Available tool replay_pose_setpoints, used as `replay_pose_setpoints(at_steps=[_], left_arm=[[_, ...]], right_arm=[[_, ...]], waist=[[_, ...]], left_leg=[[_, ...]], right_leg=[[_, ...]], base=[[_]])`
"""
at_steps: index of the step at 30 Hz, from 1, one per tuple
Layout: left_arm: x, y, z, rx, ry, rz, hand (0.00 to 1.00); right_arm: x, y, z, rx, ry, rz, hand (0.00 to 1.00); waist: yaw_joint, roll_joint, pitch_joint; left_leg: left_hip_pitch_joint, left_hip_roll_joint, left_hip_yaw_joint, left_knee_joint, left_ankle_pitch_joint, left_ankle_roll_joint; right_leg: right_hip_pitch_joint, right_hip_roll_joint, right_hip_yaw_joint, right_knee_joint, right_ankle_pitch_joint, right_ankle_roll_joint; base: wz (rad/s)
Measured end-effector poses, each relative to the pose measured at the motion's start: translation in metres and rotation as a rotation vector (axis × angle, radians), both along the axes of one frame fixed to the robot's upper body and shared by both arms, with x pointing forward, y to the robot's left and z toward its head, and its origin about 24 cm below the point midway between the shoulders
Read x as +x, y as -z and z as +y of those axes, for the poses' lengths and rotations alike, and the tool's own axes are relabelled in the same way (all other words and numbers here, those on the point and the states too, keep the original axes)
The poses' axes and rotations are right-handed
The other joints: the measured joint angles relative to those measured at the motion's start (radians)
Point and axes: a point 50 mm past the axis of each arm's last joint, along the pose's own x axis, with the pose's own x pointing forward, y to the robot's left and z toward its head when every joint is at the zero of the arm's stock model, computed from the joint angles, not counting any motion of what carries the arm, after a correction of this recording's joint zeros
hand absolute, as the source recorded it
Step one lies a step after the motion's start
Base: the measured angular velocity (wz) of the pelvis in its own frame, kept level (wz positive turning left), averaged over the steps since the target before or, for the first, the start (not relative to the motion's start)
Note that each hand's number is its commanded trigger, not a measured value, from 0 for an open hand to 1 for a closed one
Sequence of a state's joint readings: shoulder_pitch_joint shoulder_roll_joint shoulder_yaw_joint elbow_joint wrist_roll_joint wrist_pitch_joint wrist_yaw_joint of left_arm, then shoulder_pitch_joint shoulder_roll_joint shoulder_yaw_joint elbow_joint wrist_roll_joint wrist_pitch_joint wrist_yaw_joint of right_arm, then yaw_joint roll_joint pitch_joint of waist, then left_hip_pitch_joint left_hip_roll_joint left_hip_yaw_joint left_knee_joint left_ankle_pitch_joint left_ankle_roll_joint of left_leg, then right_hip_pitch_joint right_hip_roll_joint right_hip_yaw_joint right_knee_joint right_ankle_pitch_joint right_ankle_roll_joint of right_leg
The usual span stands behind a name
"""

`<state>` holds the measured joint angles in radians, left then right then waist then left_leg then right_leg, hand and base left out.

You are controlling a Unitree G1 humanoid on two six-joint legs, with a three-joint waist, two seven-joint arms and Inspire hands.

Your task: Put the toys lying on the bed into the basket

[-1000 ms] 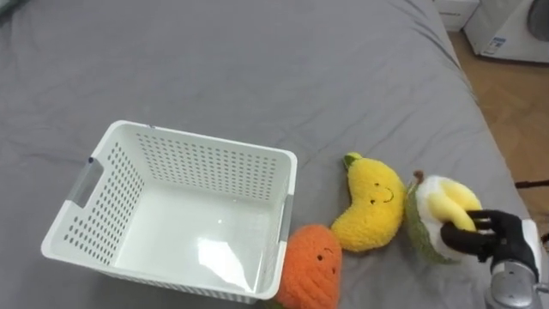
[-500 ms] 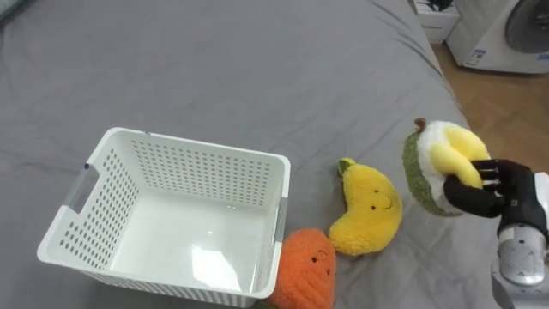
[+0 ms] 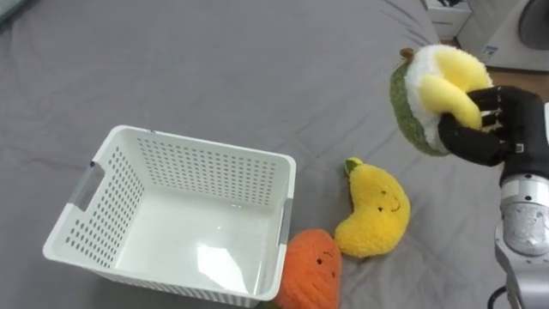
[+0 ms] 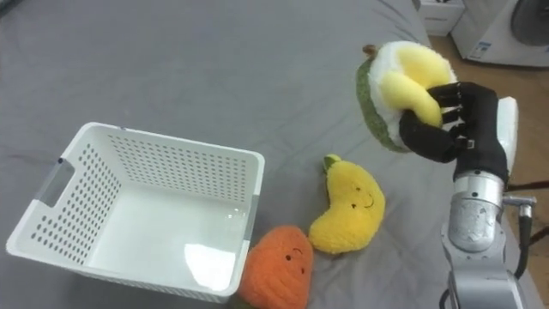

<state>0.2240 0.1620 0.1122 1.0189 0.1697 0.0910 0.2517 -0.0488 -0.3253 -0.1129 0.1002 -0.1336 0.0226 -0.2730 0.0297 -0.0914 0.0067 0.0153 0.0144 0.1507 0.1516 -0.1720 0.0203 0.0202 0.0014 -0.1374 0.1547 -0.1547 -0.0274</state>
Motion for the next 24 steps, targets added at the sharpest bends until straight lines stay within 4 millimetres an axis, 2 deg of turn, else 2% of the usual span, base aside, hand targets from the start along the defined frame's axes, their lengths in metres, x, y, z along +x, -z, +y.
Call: replay_pose_setpoints(at_steps=[4,11,15,19,22,24], left_arm=[[0.004,0.0,-0.002,-0.005,0.013,-0.014,0.0],[0.008,0.002,-0.008,-0.024,0.044,-0.014,0.0],[0.008,0.002,-0.008,-0.025,0.044,-0.015,0.0],[0.01,0.002,-0.011,-0.032,0.048,-0.018,0.0],[0.009,0.003,-0.013,-0.033,0.062,-0.01,0.0],[0.013,0.003,-0.015,-0.029,0.089,-0.012,0.0]], right_arm=[[0.007,-0.003,0.016,-0.016,-0.094,0.009,1.0],[0.017,-0.026,0.049,-0.064,-0.255,-0.063,1.0],[0.027,-0.035,0.065,-0.09,-0.333,-0.068,1.0],[0.03,-0.043,0.084,-0.105,-0.432,-0.081,1.0],[0.031,-0.04,0.096,-0.131,-0.475,-0.063,1.0],[0.031,-0.037,0.104,-0.141,-0.498,-0.047,1.0]], waist=[[0.022,0.002,0.0001],[0.036,0.008,0.0037],[0.061,0.008,0.0041],[0.089,0.002,0.0001],[0.11,-0.005,-0.0044],[0.119,-0.006,-0.0042]], left_leg=[[-0.002,0.001,-0.004,0.001,0.0,-0.001],[-0.006,-0.003,-0.024,0.001,0.0,-0.001],[-0.004,-0.003,-0.025,0.0,0.001,-0.001],[-0.004,-0.004,-0.033,0.001,0.001,-0.001],[-0.005,-0.006,-0.048,0.005,0.001,-0.001],[-0.005,-0.009,-0.056,0.007,0.002,0.0]], right_leg=[[-0.001,0.0,-0.003,0.003,0.0,0.0],[0.011,-0.002,-0.024,-0.003,0.0,0.0],[0.012,-0.002,-0.027,-0.003,0.0,0.0],[0.014,-0.004,-0.038,-0.003,0.0,0.0],[0.019,-0.006,-0.058,-0.003,0.0,0.0],[0.022,-0.007,-0.063,-0.003,0.0,0.0]], base=[[0.02],[0.08],[0.0],[0.06],[0.12],[0.11]])
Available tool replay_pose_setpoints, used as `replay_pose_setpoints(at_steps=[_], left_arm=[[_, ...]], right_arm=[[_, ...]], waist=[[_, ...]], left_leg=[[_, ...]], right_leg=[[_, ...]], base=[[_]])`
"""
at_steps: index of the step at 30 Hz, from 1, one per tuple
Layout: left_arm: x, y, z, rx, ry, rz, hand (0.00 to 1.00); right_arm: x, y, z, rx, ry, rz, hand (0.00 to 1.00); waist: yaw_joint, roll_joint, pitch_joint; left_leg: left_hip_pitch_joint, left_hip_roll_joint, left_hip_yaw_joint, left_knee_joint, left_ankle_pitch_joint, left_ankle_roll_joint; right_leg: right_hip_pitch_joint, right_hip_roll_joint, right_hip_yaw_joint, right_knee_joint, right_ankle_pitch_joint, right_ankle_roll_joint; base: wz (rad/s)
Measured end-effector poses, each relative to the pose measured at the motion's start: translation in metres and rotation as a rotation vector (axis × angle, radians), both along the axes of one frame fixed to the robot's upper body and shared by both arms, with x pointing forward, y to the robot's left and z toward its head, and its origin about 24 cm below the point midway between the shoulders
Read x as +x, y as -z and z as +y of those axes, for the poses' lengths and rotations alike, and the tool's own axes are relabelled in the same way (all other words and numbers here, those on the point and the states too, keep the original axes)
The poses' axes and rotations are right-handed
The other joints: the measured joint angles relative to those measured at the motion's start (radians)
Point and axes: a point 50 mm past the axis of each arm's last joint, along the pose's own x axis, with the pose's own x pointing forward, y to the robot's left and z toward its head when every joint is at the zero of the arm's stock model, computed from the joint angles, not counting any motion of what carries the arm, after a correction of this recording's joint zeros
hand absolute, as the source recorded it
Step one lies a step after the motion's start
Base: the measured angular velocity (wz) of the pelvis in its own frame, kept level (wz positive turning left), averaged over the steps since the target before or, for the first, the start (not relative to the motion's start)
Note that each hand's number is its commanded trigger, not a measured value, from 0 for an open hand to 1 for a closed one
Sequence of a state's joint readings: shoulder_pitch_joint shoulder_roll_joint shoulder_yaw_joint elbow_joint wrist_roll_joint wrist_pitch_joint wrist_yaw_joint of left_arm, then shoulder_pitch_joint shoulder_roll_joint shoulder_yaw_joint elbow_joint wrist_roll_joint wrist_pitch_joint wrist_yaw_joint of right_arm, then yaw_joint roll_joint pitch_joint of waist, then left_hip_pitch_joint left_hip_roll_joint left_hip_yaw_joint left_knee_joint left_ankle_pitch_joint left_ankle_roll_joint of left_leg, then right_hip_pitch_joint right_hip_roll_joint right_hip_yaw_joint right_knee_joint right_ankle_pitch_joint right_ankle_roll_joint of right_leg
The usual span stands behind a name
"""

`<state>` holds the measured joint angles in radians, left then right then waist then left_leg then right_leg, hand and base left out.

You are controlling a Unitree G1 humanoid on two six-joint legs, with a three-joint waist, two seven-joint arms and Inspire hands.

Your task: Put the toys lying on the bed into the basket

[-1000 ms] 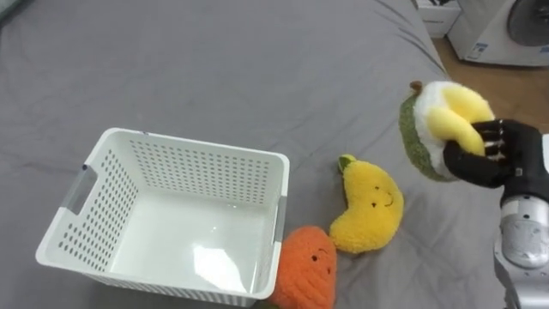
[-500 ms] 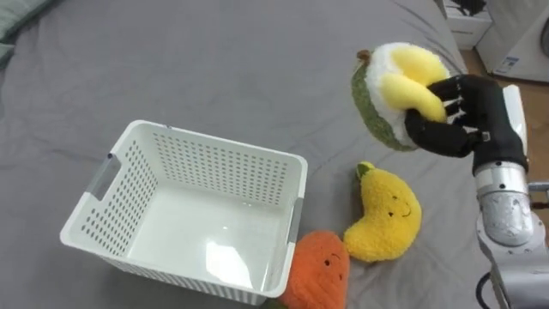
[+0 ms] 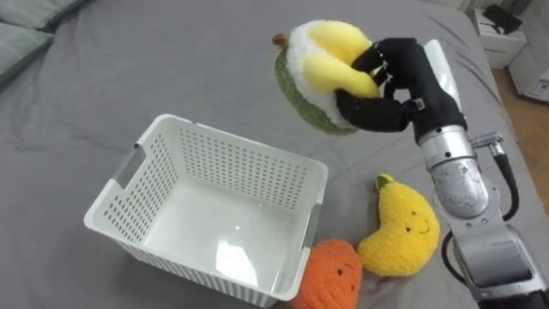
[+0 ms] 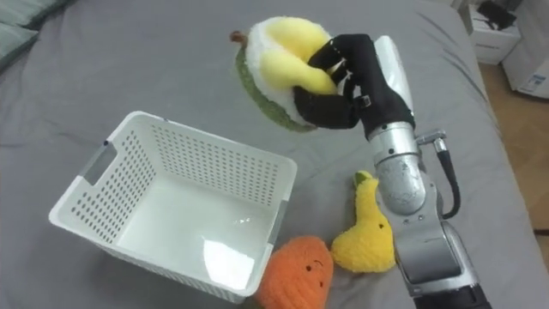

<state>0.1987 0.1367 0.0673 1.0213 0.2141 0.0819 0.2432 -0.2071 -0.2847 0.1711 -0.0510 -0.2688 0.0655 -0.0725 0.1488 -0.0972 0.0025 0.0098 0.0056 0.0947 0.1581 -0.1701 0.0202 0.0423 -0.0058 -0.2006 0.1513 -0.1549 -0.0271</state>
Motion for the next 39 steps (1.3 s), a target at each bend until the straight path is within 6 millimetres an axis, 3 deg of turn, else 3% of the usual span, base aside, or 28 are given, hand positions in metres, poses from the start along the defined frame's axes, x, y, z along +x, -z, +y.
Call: replay_pose_setpoints(at_steps=[10,18,27,34,38,39], left_arm=[[0.018,0.0,-0.007,-0.011,0.092,-0.017,0.0],[0.031,-0.001,-0.013,-0.031,0.121,-0.044,0.0],[0.033,-0.001,-0.013,-0.026,0.154,-0.035,0.0],[0.034,0.0,-0.012,-0.022,0.156,-0.022,0.0],[0.036,0.0,-0.011,-0.019,0.155,-0.013,0.0],[0.036,0.0,-0.011,-0.019,0.155,-0.013,0.0]], right_arm=[[-0.007,0.017,0.048,-0.052,-0.216,0.119,1.0],[-0.022,0.033,0.086,-0.124,-0.426,0.225,1.0],[-0.029,0.04,0.096,-0.16,-0.512,0.282,1.0],[-0.046,0.066,0.097,-0.196,-0.553,0.417,1.0],[-0.047,0.07,0.095,-0.2,-0.547,0.443,1.0],[-0.047,0.07,0.095,-0.2,-0.546,0.445,0.76]], waist=[[0.042,-0.003,0.0024],[0.054,0.006,0.0082],[0.049,0.008,0.0092],[0.048,0.001,0.0063],[0.048,-0.008,0.0029],[0.048,-0.009,0.0025]], left_leg=[[-0.034,-0.003,-0.021,0.011,0.001,0.001],[-0.035,-0.004,-0.018,0.009,0.003,0.002],[-0.036,-0.004,-0.017,0.002,0.003,0.002],[-0.041,-0.004,-0.018,0.003,0.003,0.002],[-0.043,-0.004,-0.018,0.004,0.003,0.002],[-0.043,-0.004,-0.018,0.004,0.003,0.002]], right_leg=[[-0.014,-0.004,-0.022,0.001,0.0,0.0],[-0.021,-0.005,-0.024,0.0,0.0,0.0],[-0.022,-0.005,-0.025,0.0,0.0,0.0],[-0.024,-0.005,-0.022,0.0,0.0,0.0],[-0.026,-0.004,-0.021,0.0,0.0,0.0],[-0.026,-0.004,-0.021,0.0,0.0,0.0]], base=[[0.07],[0.0],[0.0],[0.0],[0.0],[0.0]])
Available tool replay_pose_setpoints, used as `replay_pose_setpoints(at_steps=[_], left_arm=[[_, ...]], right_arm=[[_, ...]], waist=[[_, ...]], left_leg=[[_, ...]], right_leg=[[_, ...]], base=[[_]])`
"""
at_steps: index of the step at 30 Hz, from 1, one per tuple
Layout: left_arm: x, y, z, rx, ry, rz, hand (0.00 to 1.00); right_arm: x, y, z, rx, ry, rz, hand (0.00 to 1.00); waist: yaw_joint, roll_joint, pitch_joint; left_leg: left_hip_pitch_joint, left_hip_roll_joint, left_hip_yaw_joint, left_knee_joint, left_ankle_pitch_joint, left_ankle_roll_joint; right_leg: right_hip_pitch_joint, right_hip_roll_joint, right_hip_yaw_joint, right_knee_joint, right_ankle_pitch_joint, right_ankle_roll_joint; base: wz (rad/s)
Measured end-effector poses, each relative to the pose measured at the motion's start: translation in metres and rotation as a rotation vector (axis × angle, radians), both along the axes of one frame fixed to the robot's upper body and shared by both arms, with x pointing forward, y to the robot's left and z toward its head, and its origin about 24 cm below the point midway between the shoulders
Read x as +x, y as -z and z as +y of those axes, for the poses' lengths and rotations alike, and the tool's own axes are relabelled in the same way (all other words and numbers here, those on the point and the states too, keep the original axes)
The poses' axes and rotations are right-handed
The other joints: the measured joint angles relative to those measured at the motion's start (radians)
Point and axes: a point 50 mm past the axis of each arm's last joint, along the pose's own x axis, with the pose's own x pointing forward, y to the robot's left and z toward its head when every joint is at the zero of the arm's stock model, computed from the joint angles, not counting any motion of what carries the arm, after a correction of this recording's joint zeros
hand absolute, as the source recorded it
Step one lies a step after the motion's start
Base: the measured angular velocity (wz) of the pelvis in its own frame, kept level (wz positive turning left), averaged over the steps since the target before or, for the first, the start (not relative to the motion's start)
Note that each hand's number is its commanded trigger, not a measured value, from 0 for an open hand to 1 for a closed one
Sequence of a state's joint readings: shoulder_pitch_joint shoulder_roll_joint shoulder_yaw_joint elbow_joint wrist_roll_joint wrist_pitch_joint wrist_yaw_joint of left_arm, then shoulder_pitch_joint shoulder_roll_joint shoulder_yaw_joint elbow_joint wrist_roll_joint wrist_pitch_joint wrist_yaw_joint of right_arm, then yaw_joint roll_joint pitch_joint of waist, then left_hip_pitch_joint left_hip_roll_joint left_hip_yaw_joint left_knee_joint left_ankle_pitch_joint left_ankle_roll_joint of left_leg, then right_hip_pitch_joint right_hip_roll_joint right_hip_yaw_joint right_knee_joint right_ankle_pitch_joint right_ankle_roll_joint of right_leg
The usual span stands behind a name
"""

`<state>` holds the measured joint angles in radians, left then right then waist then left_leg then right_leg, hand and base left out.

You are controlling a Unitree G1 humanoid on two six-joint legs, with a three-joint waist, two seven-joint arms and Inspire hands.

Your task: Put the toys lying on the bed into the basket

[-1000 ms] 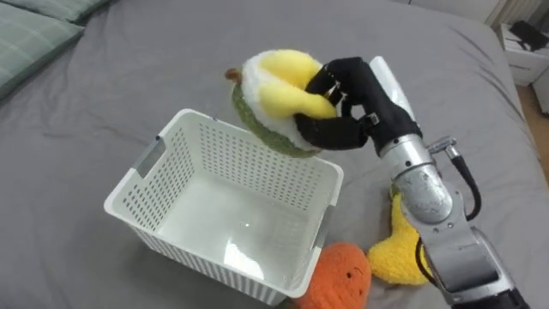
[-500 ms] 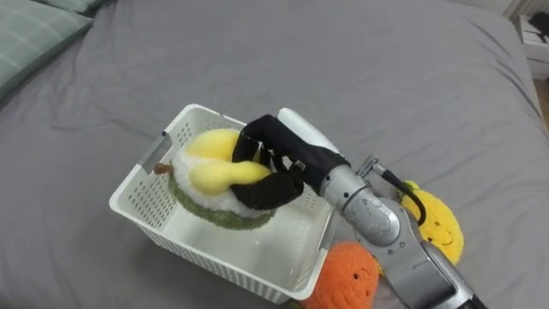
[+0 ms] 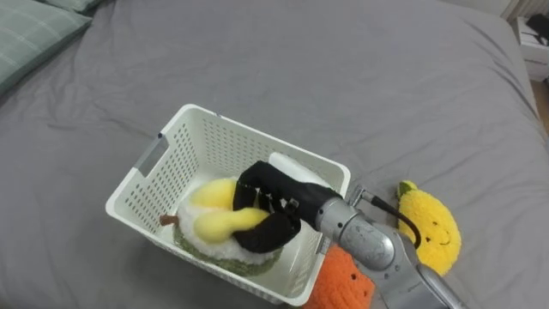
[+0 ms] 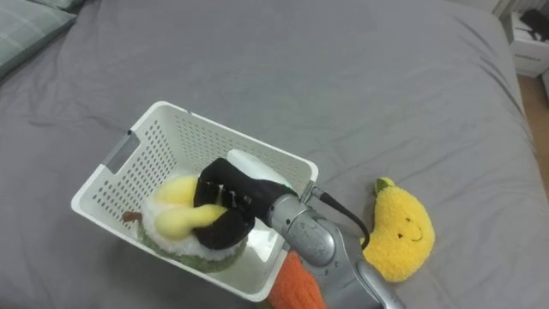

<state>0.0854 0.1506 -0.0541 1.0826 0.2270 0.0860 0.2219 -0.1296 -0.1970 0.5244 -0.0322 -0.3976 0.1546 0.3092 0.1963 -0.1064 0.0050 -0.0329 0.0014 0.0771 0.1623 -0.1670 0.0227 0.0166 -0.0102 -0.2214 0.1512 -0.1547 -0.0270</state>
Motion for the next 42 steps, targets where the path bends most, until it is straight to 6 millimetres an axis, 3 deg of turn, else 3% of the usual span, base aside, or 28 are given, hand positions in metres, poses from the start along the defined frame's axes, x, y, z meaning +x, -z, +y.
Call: replay_pose_setpoints(at_steps=[1,2,10,27,33,42], left_arm=[[0.0,0.0,0.0,0.001,-0.001,0.0,0.0],[0.0,0.0,0.001,0.002,-0.001,0.0,0.0],[0.0,-0.001,0.002,-0.001,-0.01,-0.004,0.0],[0.0,-0.001,0.006,-0.024,-0.006,0.007,0.0],[0.0,-0.001,0.006,-0.025,-0.004,0.004,0.0],[-0.004,-0.001,0.006,-0.021,-0.009,0.006,0.0]], right_arm=[[0.0,0.001,0.0,-0.001,0.001,0.003,0.18],[0.0,0.003,0.0,-0.002,0.004,0.011,0.0],[0.004,0.008,-0.008,-0.026,0.043,0.021,0.0],[0.006,0.007,-0.012,-0.026,0.059,0.016,0.0],[0.009,-0.011,-0.012,-0.022,0.066,-0.073,0.0],[0.014,-0.025,-0.021,0.025,0.135,-0.164,0.0]], waist=[[0.001,-0.002,-0.0003],[0.001,-0.004,-0.0009],[0.001,-0.005,0.0049],[-0.006,-0.005,0.0053],[-0.016,0.001,0.0092],[-0.031,0.007,0.0049]], left_leg=[[0.0,0.0,0.0,0.0,0.0,0.0],[0.0,0.0,0.0,0.0,0.0,0.0],[0.0,0.0,-0.001,0.003,0.0,0.0],[-0.012,0.0,0.0,0.005,0.0,0.0],[-0.017,0.0,-0.002,0.005,0.0,0.0],[-0.006,0.0,0.008,0.008,0.0,0.001]], right_leg=[[0.0,0.0,-0.001,0.0,0.0,0.0],[0.0,0.0,0.0,0.0,0.0,0.0],[0.0,-0.001,-0.001,0.0,0.0,0.0],[-0.013,-0.001,-0.004,0.0,0.0,0.0],[-0.014,-0.001,-0.006,0.0,0.0,0.0],[-0.012,-0.001,0.0,0.001,0.0,0.0]], base=[[0.0],[0.0],[0.0],[0.0],[0.02],[-0.02]])
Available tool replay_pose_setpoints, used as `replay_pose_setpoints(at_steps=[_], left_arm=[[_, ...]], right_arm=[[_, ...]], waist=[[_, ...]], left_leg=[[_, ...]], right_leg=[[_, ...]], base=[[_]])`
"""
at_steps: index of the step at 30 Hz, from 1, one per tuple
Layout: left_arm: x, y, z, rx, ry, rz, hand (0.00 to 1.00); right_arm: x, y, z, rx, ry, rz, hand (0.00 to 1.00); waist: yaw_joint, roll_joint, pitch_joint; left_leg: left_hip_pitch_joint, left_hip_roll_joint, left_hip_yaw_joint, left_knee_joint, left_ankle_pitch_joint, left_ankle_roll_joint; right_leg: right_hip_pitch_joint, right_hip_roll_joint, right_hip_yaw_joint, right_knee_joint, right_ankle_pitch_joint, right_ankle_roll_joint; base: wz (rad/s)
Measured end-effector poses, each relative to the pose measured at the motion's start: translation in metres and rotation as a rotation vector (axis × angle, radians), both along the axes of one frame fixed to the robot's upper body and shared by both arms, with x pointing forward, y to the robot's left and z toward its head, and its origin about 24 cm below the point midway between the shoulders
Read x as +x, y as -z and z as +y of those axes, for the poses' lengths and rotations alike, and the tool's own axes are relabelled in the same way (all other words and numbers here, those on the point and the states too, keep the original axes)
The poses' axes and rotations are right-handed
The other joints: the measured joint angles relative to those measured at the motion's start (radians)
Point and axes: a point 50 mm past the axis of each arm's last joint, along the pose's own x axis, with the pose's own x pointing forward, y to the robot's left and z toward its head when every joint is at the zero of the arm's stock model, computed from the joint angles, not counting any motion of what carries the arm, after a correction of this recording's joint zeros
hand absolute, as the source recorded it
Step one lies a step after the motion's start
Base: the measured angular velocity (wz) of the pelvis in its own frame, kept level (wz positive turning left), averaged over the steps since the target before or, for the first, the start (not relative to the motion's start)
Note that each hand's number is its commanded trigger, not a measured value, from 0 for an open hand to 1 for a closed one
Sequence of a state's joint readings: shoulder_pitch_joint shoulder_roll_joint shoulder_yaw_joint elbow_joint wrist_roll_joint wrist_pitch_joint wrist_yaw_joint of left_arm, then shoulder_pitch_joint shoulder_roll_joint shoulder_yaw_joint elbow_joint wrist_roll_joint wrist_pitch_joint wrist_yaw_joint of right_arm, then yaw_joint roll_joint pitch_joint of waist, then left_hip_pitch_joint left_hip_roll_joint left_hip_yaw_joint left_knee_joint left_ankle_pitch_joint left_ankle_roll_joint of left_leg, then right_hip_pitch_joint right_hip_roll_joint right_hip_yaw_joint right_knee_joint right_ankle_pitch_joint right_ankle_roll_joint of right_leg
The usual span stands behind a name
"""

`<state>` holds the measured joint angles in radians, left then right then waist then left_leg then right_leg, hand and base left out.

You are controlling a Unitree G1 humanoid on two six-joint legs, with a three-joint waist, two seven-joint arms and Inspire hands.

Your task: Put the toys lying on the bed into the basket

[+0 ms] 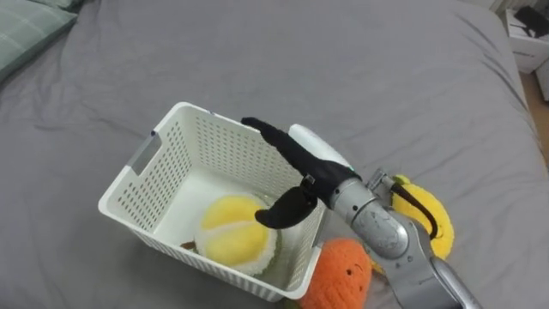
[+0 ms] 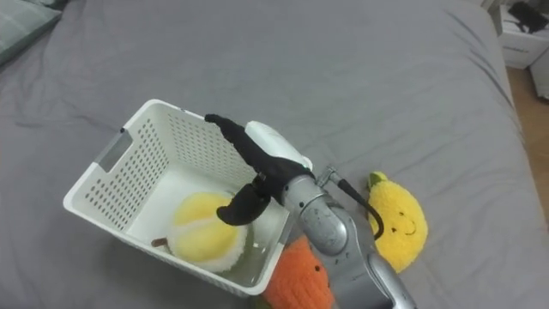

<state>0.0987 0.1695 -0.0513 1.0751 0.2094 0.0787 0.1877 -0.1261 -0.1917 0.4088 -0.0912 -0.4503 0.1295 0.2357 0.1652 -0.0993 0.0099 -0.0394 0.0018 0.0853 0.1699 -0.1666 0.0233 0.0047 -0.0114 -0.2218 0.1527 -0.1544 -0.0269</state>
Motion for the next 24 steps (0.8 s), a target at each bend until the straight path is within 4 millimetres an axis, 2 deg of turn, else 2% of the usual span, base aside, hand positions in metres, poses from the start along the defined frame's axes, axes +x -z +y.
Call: replay_pose_setpoints(at_steps=[3,6,11,15,21,24], left_arm=[[-0.004,-0.001,0.0,-0.002,-0.008,-0.012,0.0],[-0.007,-0.001,0.0,-0.005,-0.034,-0.015,0.0],[-0.015,0.001,0.0,-0.015,-0.103,-0.016,0.0],[-0.022,0.002,0.0,-0.016,-0.121,-0.001,0.0],[-0.03,0.002,0.001,-0.011,-0.136,0.012,0.0],[-0.037,0.002,0.003,-0.009,-0.153,0.026,0.0]], right_arm=[[0.004,-0.006,-0.008,0.039,0.06,-0.045,0.0],[0.009,-0.011,-0.02,0.076,0.12,-0.073,0.0],[0.016,-0.026,-0.057,0.159,0.313,-0.188,0.0],[0.014,-0.025,-0.073,0.201,0.411,-0.22,0.0],[0.006,-0.016,-0.096,0.263,0.549,-0.206,0.0],[0.005,-0.017,-0.106,0.31,0.6,-0.204,0.0]], waist=[[-0.018,0.007,-0.0041],[-0.023,0.013,-0.0023],[-0.049,0.014,-0.002],[-0.059,0.015,-0.002],[-0.096,0.016,-0.0047],[-0.109,0.017,-0.0103]], left_leg=[[0.001,0.0,0.001,0.0,0.001,0.001],[0.012,0.0,0.005,-0.003,0.001,0.001],[0.032,0.001,0.01,-0.007,0.001,0.001],[0.046,0.003,0.021,-0.02,0.001,0.001],[0.046,0.002,0.026,-0.018,0.001,0.001],[0.051,0.002,0.027,-0.018,0.002,0.001]], right_leg=[[0.002,-0.001,0.0,0.0,0.0,0.0],[0.008,-0.001,0.005,0.0,0.0,0.0],[0.027,0.0,0.011,0.0,0.0,0.0],[0.035,0.002,0.025,0.001,0.0,0.0],[0.032,0.001,0.031,0.002,0.0,0.0],[0.033,0.002,0.032,0.002,0.0,0.0]], base=[[0.04],[-0.04],[-0.02],[-0.12],[-0.01],[0.0]])
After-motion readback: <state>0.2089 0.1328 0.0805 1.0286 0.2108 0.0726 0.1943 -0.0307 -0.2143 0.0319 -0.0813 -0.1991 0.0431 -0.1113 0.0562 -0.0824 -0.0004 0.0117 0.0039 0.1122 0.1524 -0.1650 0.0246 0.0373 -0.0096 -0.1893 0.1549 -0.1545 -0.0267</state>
